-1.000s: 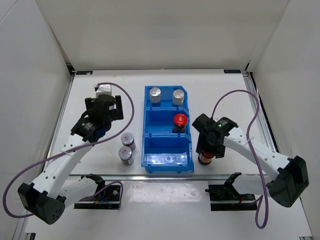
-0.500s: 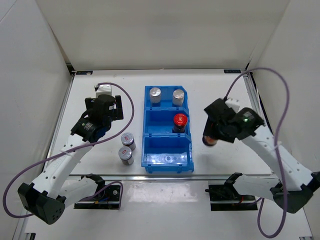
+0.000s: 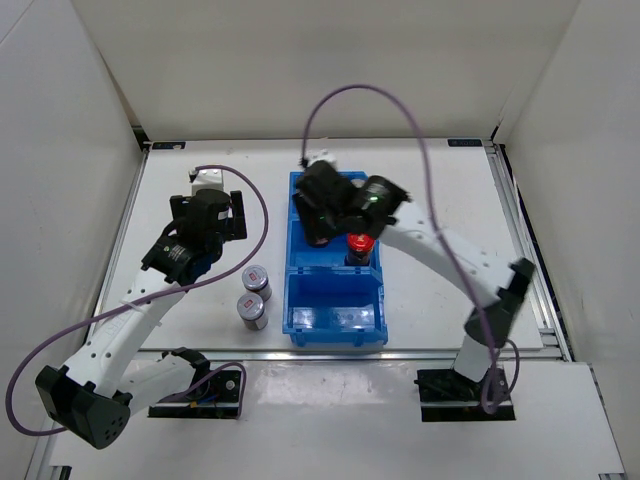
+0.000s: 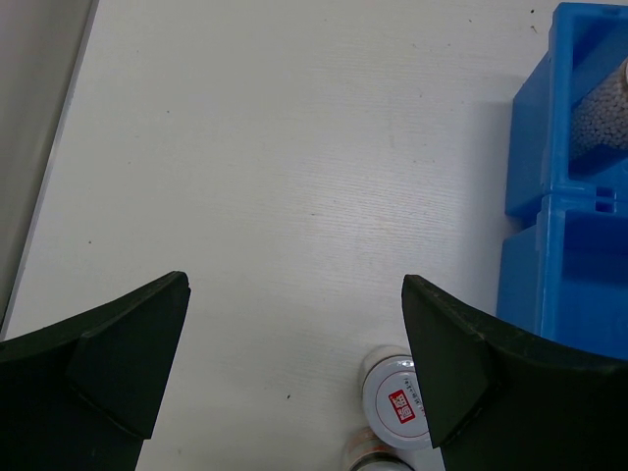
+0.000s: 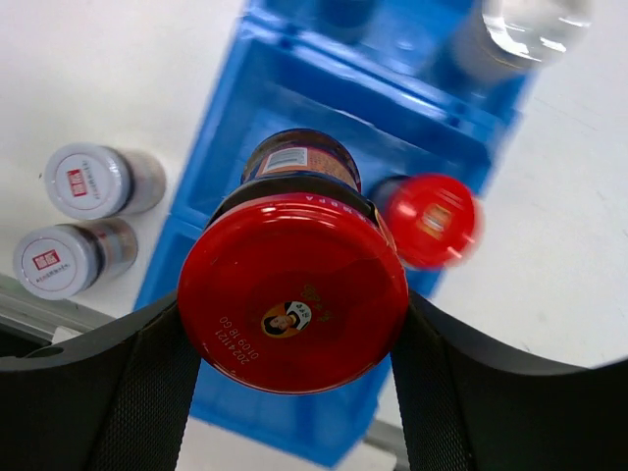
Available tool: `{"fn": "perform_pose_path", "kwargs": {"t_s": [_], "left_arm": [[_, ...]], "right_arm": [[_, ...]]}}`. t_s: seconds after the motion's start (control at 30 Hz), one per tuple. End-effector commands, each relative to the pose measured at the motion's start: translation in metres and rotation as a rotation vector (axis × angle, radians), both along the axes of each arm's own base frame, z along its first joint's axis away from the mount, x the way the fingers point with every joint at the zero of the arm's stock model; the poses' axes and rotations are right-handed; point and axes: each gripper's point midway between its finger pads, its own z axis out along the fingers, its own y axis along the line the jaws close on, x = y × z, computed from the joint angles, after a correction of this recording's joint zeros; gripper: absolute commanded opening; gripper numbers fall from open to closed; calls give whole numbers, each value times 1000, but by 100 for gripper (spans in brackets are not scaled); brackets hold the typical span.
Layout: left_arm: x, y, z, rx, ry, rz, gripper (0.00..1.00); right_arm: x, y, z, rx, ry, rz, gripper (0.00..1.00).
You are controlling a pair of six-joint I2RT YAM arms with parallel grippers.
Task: Organize the condiment bottles
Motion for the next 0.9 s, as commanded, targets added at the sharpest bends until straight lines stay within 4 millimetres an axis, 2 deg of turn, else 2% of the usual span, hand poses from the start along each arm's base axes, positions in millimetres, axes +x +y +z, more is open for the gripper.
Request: {"fn": "perform_pose_path", "kwargs": {"t_s": [0.0,0.03,0.07,0.2,0.27,0.3,0.4,0.43,0.47,0.5,0.53,0.57,0.6,0.63,0.73,0.8,0.87], "left_arm": [[-2,1,8,-15,-27,-5,100],[-2,1,8,-15,-27,-5,100],[-2,1,8,-15,-27,-5,100],[-2,1,8,-15,-27,-5,100],[0,0,6,-11,-19,-5,100],[0,0,6,-11,-19,-5,100],[1,0,3,-6,-11,-5,100],[1,0,3,-6,-11,-5,100],[2,-1,1,-2,-3,-5,100],[1,-5,-4,-16,9,-19,100],[3,-8,-9,-17,25,-30,100],[3,-11,-11,-28,26,-45,100],[8,-21,-18,-49,48,-72,100],[7,-25,-27,-59,72,-83,100],[11,-36,-45,-72,134,-117,100],[12,-41,-45,-81,141,-132,100],[12,-40,-45,-73,142,-137,100]], "right_arm": [[17,51,16,45,-98,105,0],[20,56,9,34,-90,106,0],[25,63,-5,7,-72,107,0],[37,69,-42,-51,-15,72,0],[44,67,-57,-55,19,43,0],[45,64,-70,-75,49,44,0],[50,70,-84,-15,105,54,0],[49,67,-95,-20,131,57,2],[51,66,-99,-9,147,47,5],[49,69,-102,1,161,60,20],[54,69,-101,13,152,52,29],[53,67,-110,-12,163,60,38],[53,67,-110,-12,163,60,46],[53,67,-110,-12,163,60,57],[53,67,-107,-16,166,60,72],[53,66,-99,-10,154,68,78],[55,62,-85,-8,129,55,91]]}}
